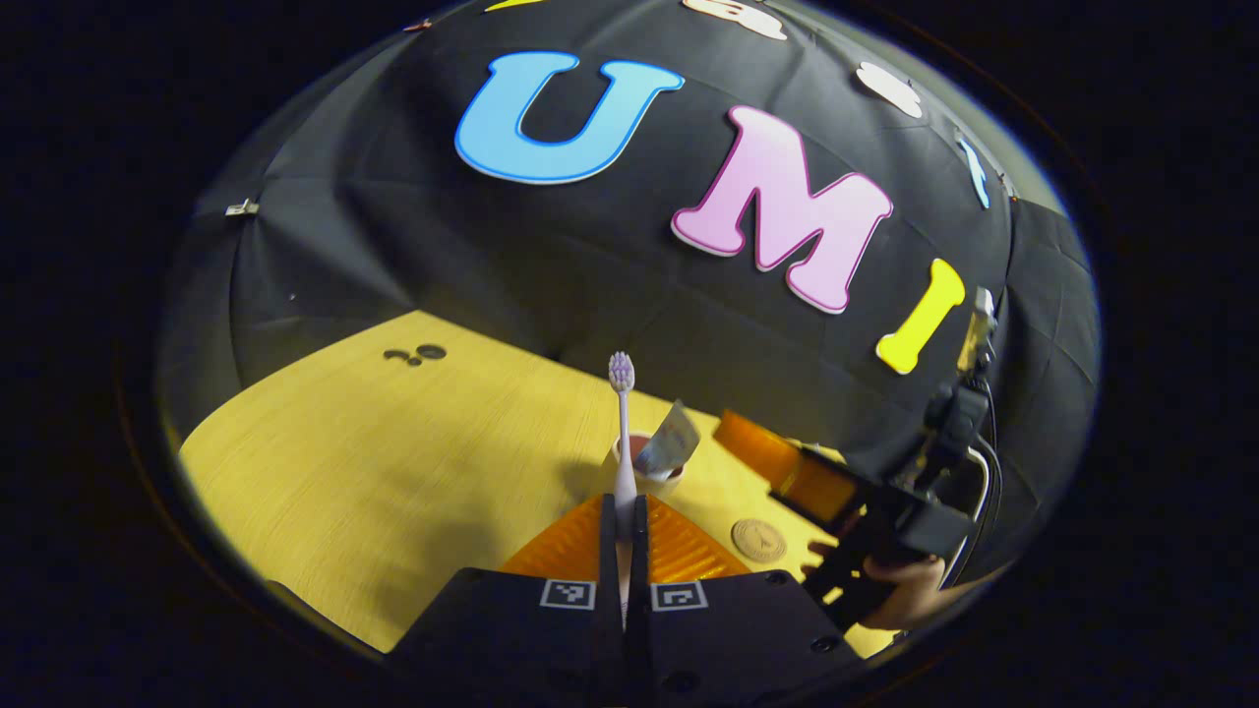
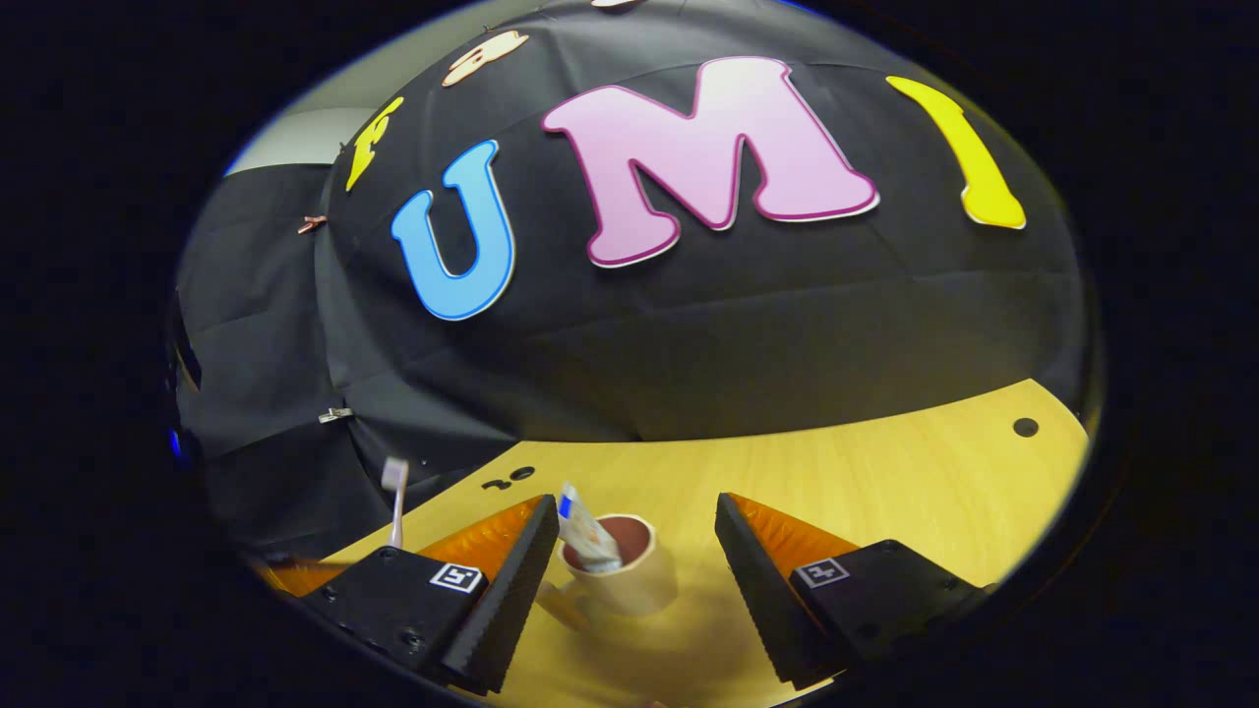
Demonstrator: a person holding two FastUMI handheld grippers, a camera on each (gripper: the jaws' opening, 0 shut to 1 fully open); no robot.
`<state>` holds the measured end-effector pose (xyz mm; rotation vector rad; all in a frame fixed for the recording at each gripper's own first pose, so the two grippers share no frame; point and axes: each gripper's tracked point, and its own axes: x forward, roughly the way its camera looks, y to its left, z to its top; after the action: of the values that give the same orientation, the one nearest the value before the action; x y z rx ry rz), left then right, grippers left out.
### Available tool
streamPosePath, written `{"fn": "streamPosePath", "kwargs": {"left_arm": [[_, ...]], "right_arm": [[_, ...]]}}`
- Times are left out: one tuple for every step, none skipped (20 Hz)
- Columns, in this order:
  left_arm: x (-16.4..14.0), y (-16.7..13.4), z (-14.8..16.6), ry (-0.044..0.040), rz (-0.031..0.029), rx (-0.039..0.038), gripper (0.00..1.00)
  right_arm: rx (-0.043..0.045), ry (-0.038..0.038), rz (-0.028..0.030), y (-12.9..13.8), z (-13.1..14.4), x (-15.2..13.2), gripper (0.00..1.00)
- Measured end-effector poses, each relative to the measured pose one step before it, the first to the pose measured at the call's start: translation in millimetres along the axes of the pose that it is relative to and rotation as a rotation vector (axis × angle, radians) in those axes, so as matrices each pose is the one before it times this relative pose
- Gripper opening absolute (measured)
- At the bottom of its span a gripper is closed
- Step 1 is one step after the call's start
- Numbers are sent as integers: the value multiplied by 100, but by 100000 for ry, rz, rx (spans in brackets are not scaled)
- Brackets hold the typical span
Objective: Put the toothbrush and toothpaste on the desktop into the cup, then pick up the cup and place it on the coaster on the desktop.
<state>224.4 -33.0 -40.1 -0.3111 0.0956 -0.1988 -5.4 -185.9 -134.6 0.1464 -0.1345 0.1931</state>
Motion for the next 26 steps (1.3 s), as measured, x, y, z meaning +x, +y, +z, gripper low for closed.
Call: {"fn": "streamPosePath", "kwargs": {"left_arm": [[742, -179, 1148, -3195, -549, 1042, 6], [730, -151, 1069, -3072, -374, 1163, 6], [904, 41, 766, -2434, -417, 969, 6], [807, 159, 570, -1870, -149, 824, 6], [878, 145, 491, -2085, -171, 749, 6], [890, 1, 467, -2141, -690, 824, 6], [975, -115, 408, -2533, -940, 1121, 6], [809, -145, 413, -2164, -1520, 1369, 6], [750, -271, 191, -1951, -1563, 1744, 6], [990, -117, -41, -1256, -1303, 1993, 6], [871, -106, -18, -1256, -855, 1908, 6], [699, -87, -74, -755, -465, 1702, 6], [769, 5, -88, -1148, -188, 1227, 6], [656, 66, -37, -997, 212, 965, 6], [685, -13, -282, -1508, -447, 461, 6], [656, 95, -221, -1317, -215, -185, 6], [486, 74, -540, -849, -785, -895, 6], [425, 113, -586, -84, -347, -658, 6], [438, 247, -889, 484, -226, 29, 6], [280, 310, -633, -11, 4, 696, 6], [150, 61, -674, 241, -493, 546, 6], [-18, -194, -577, 402, -1312, 37, 6], [-234, -45, -422, 256, -721, -119, 7], [-206, -125, -334, 395, -412, -27, 7], [-153, -58, -527, 950, -715, 178, 8], [-226, 89, -338, 1264, -35, 657, 9]], "right_arm": [[-269, 769, -1579, -987, -290, -750, 98], [-182, 756, -1527, -958, -287, -577, 98], [69, 988, -1518, -964, -387, -593, 98], [600, 957, -1516, -871, -469, -465, 98], [1006, 842, -1436, -811, -456, -492, 98], [1001, 1409, -1211, -714, -658, -540, 98], [299, 1272, -644, -461, -577, -417, 98], [-568, 1251, -770, -603, -652, -496, 98], [-1406, 573, -729, -552, -377, -485, 98], [-2059, 134, -806, -545, -358, -351, 98], [-2192, -51, -789, -555, -227, -383, 98], [-1665, 68, -635, -460, -55, -392, 98], [-1006, 279, -274, -434, -112, -346, 98], [-1022, 491, -650, -450, -153, -353, 98], [-857, 337, -1482, -626, -178, -424, 98], [-1320, -117, -1051, -437, -120, -326, 98], [-1464, -96, -1208, -394, -125, -434, 98], [-1045, 44, -761, -311, -180, -448, 98], [-617, 185, -310, -166, -188, -329, 98], [-403, 417, -140, -134, -196, -256, 98], [-192, 688, -104, -119, -256, -68, 98], [-79, 598, -58, -110, -221, 76, 98], [-80, 441, -321, -152, -178, 146, 98], [-73, 134, -427, -145, -36, 115, 98], [-53, 14, -640, -114, -7, 164, 98], [-73, -25, -799, -152, -35, 175, 98]]}}
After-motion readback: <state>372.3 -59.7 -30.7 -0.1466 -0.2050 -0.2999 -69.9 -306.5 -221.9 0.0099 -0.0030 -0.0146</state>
